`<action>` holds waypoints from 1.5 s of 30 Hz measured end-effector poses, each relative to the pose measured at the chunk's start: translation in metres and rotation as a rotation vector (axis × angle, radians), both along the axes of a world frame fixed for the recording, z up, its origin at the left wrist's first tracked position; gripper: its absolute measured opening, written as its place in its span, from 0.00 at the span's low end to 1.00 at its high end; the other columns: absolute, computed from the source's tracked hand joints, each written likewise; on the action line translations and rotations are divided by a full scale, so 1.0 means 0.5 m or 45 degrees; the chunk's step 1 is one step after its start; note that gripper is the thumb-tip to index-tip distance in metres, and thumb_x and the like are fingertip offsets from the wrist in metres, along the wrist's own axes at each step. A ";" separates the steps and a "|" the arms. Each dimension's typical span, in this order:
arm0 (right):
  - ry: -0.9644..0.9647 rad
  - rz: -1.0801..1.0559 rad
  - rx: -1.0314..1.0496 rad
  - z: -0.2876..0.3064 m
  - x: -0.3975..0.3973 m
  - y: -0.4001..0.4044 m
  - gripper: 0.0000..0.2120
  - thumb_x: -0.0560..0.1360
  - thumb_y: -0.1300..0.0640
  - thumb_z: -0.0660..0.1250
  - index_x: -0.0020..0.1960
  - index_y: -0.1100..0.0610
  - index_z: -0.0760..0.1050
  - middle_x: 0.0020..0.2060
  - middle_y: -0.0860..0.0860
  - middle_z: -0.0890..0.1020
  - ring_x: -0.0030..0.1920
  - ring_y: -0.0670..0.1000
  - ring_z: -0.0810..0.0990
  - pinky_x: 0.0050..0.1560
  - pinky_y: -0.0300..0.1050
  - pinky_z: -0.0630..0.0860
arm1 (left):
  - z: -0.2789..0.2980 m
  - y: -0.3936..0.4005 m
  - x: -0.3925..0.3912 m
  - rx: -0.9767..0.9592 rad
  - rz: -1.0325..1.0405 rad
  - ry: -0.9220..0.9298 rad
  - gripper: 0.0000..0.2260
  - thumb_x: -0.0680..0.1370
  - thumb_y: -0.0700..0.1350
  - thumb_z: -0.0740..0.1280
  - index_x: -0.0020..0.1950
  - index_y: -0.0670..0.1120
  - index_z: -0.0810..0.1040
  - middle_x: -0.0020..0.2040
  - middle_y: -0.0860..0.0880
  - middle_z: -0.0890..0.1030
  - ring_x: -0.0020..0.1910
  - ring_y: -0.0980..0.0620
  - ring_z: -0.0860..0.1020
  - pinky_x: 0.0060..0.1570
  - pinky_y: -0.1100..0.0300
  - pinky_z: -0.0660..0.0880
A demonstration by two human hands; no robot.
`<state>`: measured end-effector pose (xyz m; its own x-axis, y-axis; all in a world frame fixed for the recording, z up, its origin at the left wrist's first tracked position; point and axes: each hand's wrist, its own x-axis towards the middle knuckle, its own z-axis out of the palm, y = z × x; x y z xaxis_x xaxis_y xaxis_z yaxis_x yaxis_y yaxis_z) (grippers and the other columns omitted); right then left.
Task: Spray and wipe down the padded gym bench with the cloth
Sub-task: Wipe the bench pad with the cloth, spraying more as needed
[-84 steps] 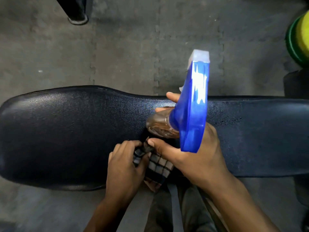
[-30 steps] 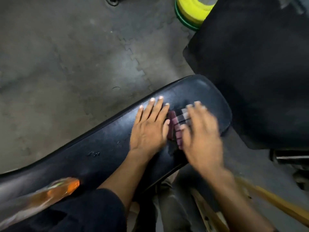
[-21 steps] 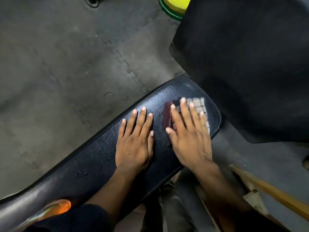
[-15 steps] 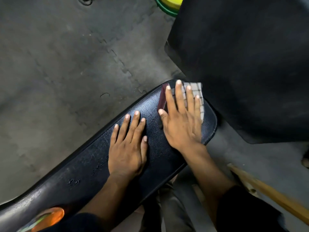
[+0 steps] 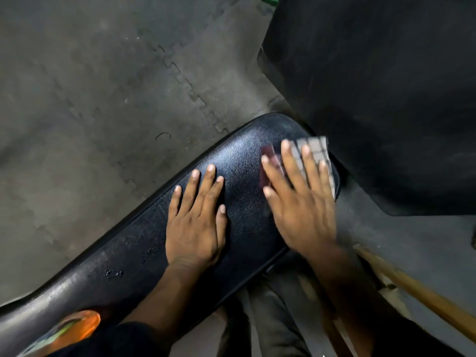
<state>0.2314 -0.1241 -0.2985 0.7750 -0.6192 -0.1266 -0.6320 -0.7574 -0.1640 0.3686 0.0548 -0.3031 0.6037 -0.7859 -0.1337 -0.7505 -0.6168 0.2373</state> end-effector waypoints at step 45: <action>-0.010 0.557 0.087 0.038 0.069 0.401 0.32 0.87 0.47 0.58 0.89 0.51 0.56 0.90 0.51 0.52 0.90 0.61 0.47 0.87 0.67 0.52 | 0.029 0.356 -0.028 -0.063 0.216 -0.085 0.26 0.85 0.52 0.56 0.84 0.50 0.66 0.87 0.53 0.60 0.86 0.50 0.59 0.83 0.40 0.58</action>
<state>0.2661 0.0762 -0.2795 0.9633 -0.2233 -0.1488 -0.2530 -0.9406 -0.2266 0.3547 0.2330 -0.2888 0.7342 -0.6769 -0.0526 -0.6519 -0.7245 0.2237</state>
